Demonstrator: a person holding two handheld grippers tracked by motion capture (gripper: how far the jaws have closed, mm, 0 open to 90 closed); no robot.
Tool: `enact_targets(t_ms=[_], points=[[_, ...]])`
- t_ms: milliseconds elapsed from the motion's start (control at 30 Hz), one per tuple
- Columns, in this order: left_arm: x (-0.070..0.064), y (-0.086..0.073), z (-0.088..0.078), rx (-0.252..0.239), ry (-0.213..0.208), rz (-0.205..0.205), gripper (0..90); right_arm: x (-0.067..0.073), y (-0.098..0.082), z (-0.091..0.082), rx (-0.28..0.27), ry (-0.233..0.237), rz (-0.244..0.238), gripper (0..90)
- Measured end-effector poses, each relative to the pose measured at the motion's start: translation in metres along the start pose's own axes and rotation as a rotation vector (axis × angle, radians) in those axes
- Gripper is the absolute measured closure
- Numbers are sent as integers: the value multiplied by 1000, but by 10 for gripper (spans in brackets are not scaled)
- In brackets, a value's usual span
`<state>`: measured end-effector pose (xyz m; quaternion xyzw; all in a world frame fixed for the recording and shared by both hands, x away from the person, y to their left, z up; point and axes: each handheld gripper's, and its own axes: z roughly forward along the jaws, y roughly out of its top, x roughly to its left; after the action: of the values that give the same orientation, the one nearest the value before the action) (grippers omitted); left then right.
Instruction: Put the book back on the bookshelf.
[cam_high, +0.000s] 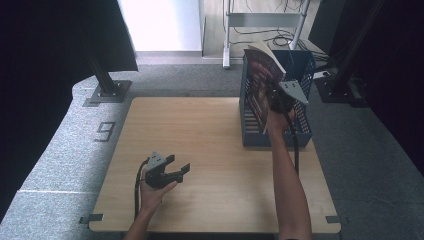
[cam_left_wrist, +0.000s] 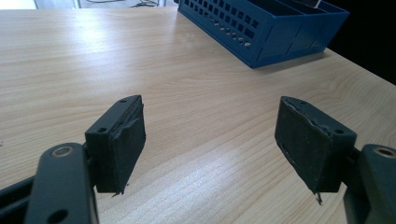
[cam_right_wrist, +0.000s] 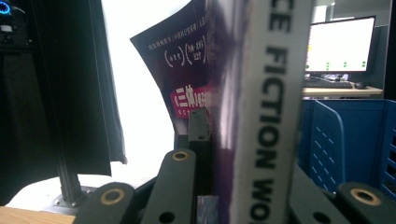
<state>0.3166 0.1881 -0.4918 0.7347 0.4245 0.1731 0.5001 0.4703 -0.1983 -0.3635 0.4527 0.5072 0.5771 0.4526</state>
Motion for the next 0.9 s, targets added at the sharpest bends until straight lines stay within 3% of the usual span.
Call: enact_targets(t_ms=[900], points=[[4,1,-5,-15,7,-11,243,7,-9,26,16,-40,-48,815]])
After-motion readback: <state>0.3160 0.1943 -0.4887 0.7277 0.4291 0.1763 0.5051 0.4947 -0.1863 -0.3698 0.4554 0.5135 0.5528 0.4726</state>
